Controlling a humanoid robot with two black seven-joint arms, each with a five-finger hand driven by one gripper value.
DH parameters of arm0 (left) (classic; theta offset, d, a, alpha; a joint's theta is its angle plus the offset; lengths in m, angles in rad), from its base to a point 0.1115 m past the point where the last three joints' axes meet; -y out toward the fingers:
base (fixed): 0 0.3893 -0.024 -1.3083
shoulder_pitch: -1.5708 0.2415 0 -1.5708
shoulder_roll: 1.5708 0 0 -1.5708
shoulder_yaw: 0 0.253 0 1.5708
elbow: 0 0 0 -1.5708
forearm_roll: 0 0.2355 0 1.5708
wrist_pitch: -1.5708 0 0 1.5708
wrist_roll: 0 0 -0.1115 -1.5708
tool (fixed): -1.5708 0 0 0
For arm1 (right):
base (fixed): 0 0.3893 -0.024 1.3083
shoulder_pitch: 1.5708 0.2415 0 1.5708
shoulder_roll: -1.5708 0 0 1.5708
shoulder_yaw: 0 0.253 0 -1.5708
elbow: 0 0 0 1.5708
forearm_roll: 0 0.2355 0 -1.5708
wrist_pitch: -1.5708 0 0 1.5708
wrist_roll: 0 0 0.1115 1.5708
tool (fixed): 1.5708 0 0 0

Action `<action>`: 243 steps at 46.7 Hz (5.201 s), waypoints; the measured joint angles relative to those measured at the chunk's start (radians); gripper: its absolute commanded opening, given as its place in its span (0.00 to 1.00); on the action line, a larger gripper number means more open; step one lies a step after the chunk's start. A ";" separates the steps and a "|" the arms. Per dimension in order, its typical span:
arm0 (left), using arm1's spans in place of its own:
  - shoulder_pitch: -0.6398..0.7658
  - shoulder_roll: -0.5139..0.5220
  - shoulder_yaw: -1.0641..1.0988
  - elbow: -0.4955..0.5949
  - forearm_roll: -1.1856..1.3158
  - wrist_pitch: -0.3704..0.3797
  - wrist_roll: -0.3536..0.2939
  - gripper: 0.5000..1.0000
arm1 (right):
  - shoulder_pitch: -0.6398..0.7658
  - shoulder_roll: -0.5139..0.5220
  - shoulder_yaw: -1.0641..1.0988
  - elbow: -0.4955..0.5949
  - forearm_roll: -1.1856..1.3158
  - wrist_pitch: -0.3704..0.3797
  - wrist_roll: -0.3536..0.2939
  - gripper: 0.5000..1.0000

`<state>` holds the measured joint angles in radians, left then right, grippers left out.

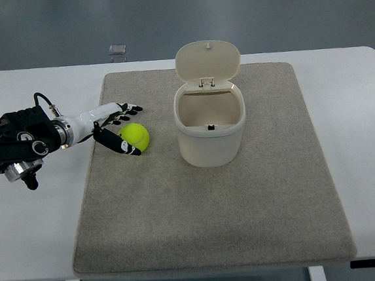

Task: Put tennis ball into box with left hand
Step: 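Curl the left hand fingers around the tennis ball, then lift the ball with the left hand and carry it above the bin, then lower the held ball into the bin opening with the left hand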

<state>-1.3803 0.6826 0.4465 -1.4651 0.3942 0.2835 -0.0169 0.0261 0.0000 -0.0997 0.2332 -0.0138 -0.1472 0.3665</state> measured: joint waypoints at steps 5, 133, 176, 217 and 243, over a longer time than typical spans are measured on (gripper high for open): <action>0.000 -0.002 0.000 0.001 0.000 0.000 0.000 0.95 | 0.000 0.000 0.000 0.000 0.000 0.000 0.000 0.88; 0.135 -0.008 -0.835 0.176 -0.367 -0.178 -0.054 0.00 | 0.000 0.000 0.000 0.000 0.000 0.000 0.000 0.88; 0.115 -0.194 -0.769 0.004 -0.058 -0.314 -0.089 0.00 | 0.000 0.000 0.000 0.000 0.000 0.000 0.000 0.88; 0.116 -0.112 -0.542 0.015 0.015 -0.318 -0.087 0.00 | 0.000 0.000 0.000 0.000 0.000 0.000 0.000 0.88; 0.133 -0.119 -0.532 0.040 0.050 -0.314 -0.089 0.00 | 0.000 0.000 0.000 0.000 0.000 0.000 0.000 0.88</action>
<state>-1.2476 0.5635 -0.0859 -1.4250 0.4442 -0.0303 -0.1059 0.0261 0.0000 -0.0997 0.2332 -0.0138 -0.1476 0.3666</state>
